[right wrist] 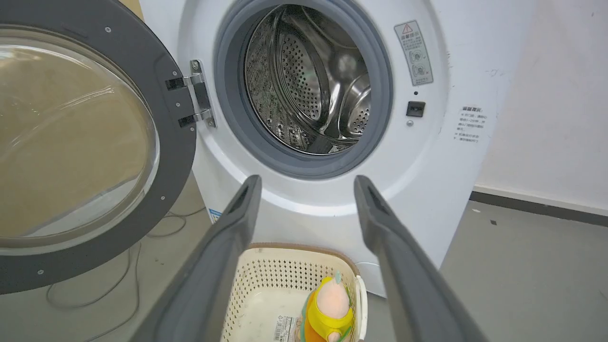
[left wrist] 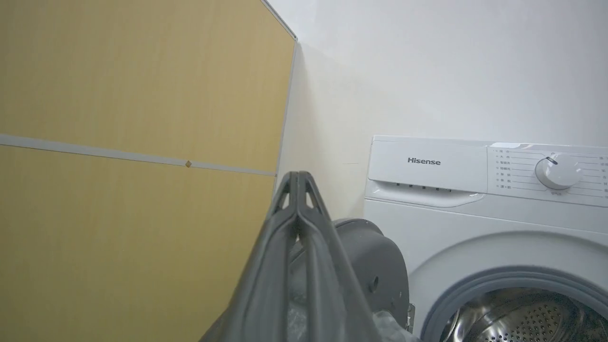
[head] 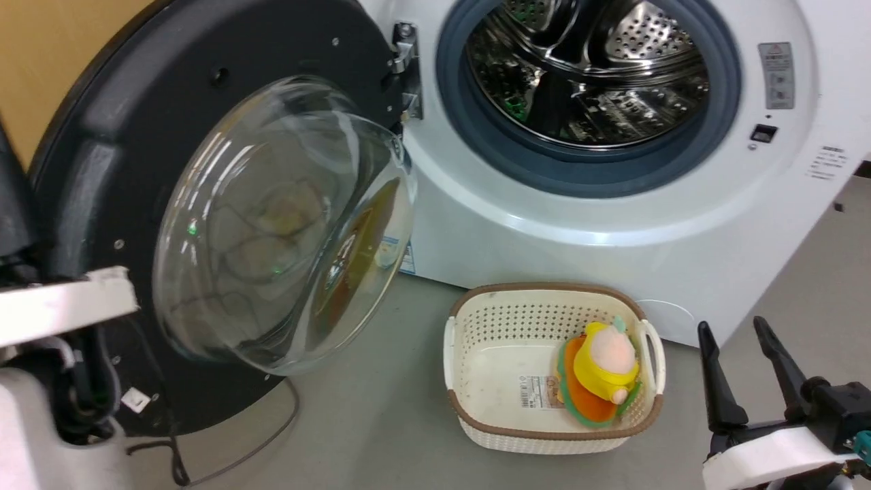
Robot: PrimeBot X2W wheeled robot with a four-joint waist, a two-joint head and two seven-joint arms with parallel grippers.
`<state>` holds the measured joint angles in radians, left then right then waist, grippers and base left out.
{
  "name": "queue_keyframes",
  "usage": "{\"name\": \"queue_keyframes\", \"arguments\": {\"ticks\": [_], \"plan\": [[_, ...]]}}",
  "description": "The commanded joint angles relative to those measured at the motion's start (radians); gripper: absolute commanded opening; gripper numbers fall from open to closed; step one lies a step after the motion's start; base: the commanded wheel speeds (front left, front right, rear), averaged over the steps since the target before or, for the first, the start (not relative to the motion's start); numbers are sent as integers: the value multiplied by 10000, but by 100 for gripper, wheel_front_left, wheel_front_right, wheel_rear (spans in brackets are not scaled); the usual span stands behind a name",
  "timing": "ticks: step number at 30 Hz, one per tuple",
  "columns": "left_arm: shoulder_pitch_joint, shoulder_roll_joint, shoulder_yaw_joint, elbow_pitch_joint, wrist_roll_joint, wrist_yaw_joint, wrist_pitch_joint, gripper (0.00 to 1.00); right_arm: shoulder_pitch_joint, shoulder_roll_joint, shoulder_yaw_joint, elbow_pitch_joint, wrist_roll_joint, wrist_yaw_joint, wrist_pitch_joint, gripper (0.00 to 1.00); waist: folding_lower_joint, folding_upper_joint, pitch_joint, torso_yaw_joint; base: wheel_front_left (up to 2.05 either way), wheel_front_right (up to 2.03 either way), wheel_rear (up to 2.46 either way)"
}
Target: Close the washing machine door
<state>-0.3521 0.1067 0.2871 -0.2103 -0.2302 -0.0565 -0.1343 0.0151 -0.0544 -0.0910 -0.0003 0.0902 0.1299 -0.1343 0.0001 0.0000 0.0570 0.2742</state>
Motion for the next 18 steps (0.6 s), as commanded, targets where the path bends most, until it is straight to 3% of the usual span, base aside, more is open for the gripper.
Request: {"name": "queue_keyframes", "arguments": {"ticks": [1,9,18], "plan": [[-276,78,202,27,-178,-96,-82,0,-47,23,-54,-43,88,4,-83,100,-1,0,31,123,0,0,0],[-843,401,1656,1173,-1911,-151,85,0,-88,25,-143,-65,175,5,-250,100,-1,0,150,556,0,0,0],[-1071,787,2853,3319,-4081,-212,1413,0,-117,28,-225,-164,242,5,-438,100,-1,0,356,929,0,0,0]]}}
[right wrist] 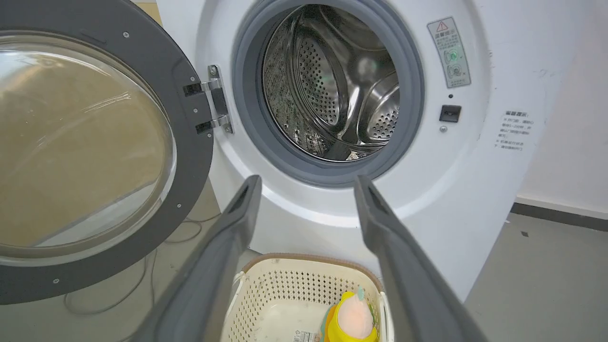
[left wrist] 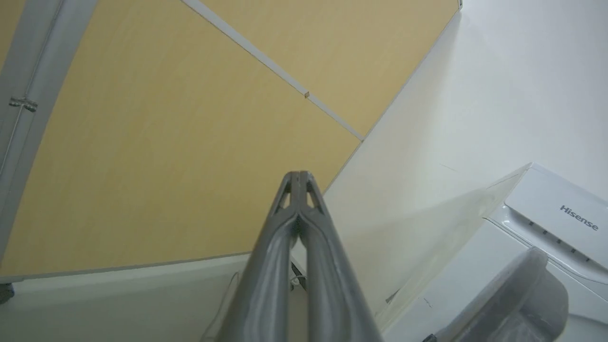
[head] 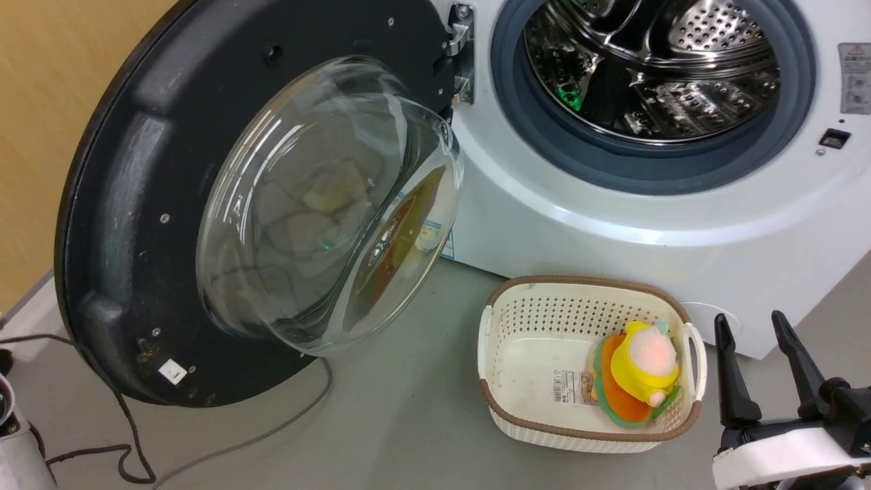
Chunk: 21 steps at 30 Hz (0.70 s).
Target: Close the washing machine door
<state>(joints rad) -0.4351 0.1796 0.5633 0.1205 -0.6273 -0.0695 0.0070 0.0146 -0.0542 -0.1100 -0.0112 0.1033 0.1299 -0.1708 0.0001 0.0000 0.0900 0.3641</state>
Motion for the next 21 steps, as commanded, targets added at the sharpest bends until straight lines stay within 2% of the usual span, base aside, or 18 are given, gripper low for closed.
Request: {"name": "queue_keyframes", "arguments": {"ticks": [1,5,11,21], "plan": [[-264,67,161,214,-412,-108,212,0,-118,27,-51,-66,117,5,-94,100,-1,0,54,67,0,0,0],[-350,99,385,1043,-1889,-204,1394,0,-157,28,-113,-114,116,6,-178,100,-1,0,179,225,0,0,0],[-241,254,350,1951,-3258,-293,2634,0,-248,30,-162,-154,117,6,-303,100,-1,0,357,400,0,0,0],[593,173,-981,1775,-4903,-404,4147,0,-280,33,-238,-201,214,7,-512,100,-1,0,484,637,0,0,0]]}}
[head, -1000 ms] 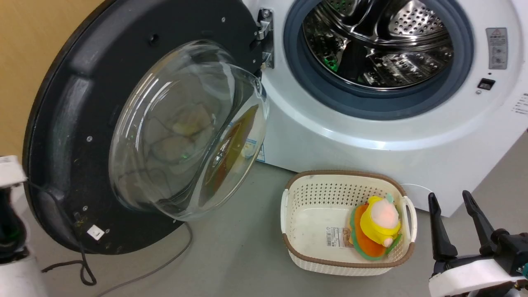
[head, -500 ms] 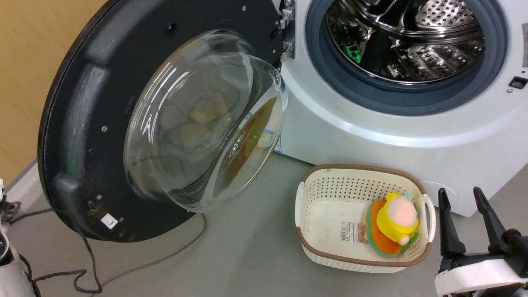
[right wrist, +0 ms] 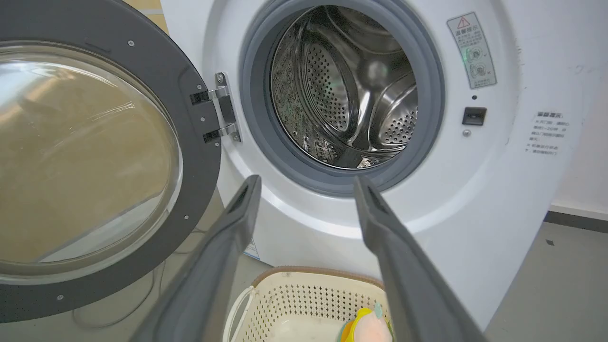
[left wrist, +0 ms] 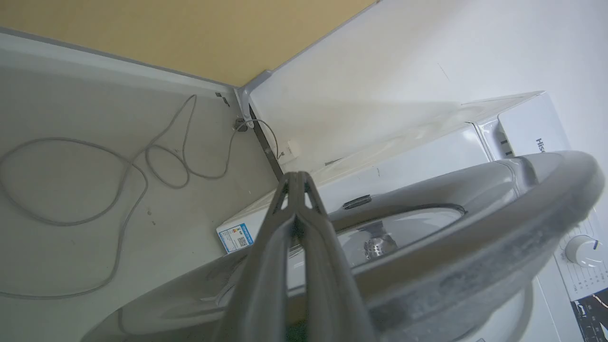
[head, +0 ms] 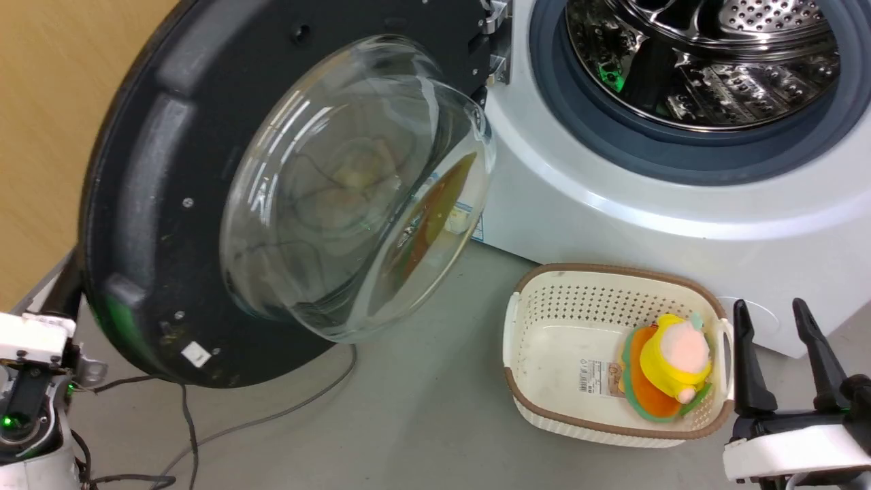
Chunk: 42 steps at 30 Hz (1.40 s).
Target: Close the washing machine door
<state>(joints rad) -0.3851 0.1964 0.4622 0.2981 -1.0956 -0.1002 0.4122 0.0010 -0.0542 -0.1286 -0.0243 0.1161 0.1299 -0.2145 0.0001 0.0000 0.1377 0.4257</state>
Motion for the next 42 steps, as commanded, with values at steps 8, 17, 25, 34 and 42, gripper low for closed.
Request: {"name": "queue_keyframes", "arguments": {"ticks": [8,17,25,34,42], "plan": [[1006,29,-1199,-867,-1496,-184,974,0,-108,36,-141,-77,236,7,-241,100,-1,0,-9,219,0,0,0],[2539,142,-3211,-3641,-2681,-281,1474,0,11,39,-322,-48,454,8,-429,100,-1,0,-230,397,0,0,0],[3135,347,-4973,-4757,-2724,-304,1289,0,40,40,-200,6,537,8,-473,100,-1,0,-536,52,0,0,0],[2835,447,-7358,-4916,-2597,-304,527,0,37,40,-224,13,496,8,-473,100,-1,0,-524,-1055,0,0,0],[1850,393,-9179,-4223,-2456,-305,-871,0,-109,40,-195,30,507,8,-473,100,-1,0,-387,-2094,0,0,0]]}}
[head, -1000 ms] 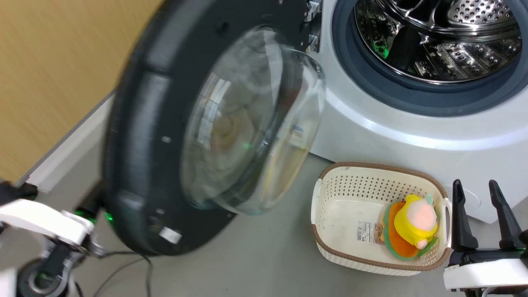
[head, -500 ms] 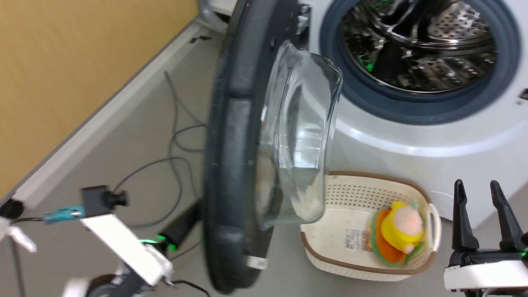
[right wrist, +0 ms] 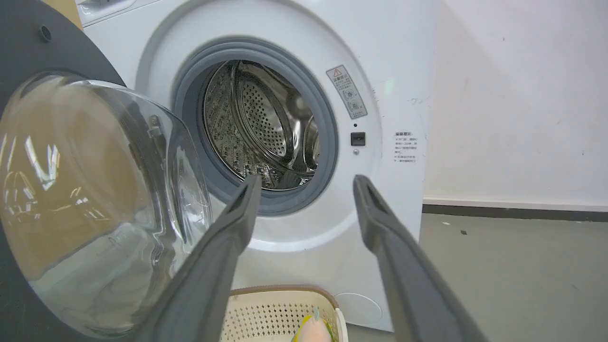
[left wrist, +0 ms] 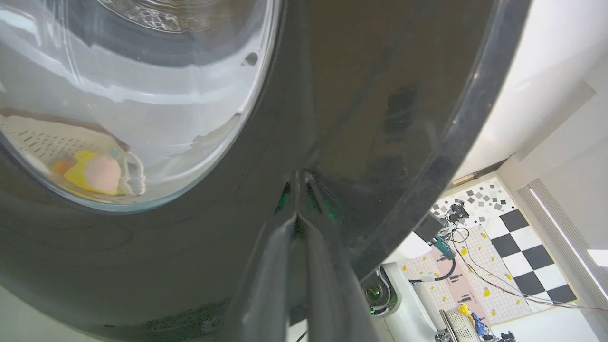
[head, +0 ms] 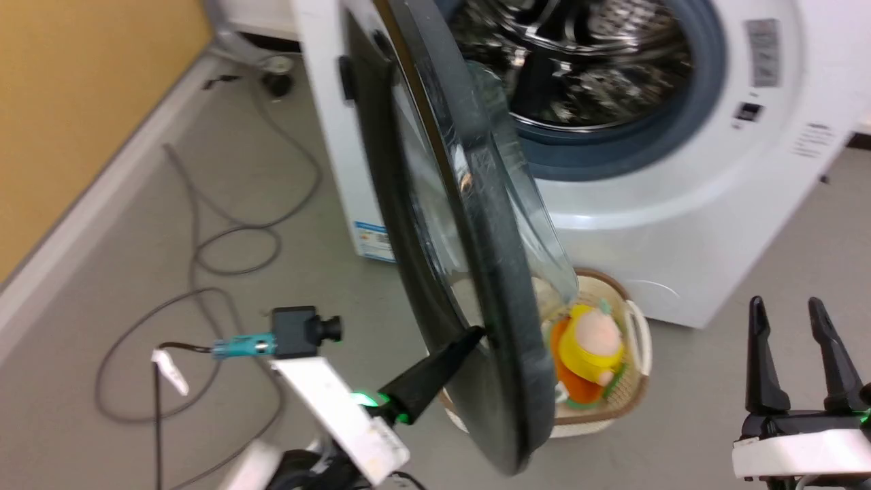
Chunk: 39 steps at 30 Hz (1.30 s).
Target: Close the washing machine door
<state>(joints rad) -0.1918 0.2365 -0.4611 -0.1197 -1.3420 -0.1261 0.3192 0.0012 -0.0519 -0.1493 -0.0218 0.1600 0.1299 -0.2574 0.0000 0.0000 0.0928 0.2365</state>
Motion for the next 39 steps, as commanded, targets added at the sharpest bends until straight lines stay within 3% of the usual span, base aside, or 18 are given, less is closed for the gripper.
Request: {"name": "queue_keyframes", "arguments": {"ticks": [1,8,15,23,26,28,31,34,39], "plan": [[-207,-27,-142,63,9,-46,-134,0,-140,17,6,5,67,8,-44,100,0,0,94,-330,0,0,0],[-1072,-205,-1609,1013,144,-46,-1484,0,-243,17,-85,113,114,8,-44,100,0,0,238,-1103,0,0,0],[-1739,-98,-2768,1905,-79,-46,-2527,0,-249,17,-77,254,285,8,-44,100,0,0,225,-1448,0,0,0],[-2089,787,-2889,2367,609,-46,-4975,0,-80,17,108,566,778,8,-44,100,0,0,-170,-1437,0,0,0],[-2270,1332,-2535,2734,1800,-34,-5640,0,-104,17,16,562,805,8,-44,100,0,0,-338,-1358,0,0,0],[-2332,1547,-2111,3037,2995,395,-5775,0,-118,17,-37,525,780,8,-44,100,0,0,-425,-1300,0,0,0],[-2211,1514,-698,2914,5147,1771,-5802,0,-176,17,-152,456,699,8,-44,100,0,0,-507,-1205,0,0,0],[-1655,1320,504,2450,7042,2875,-5805,0,-267,17,-304,364,597,8,-44,100,0,0,-573,-1122,0,0,0],[-495,1159,1659,1930,9193,4089,-5807,0,-529,17,-403,89,436,8,-44,100,0,0,-648,-1006,0,0,0]]}}
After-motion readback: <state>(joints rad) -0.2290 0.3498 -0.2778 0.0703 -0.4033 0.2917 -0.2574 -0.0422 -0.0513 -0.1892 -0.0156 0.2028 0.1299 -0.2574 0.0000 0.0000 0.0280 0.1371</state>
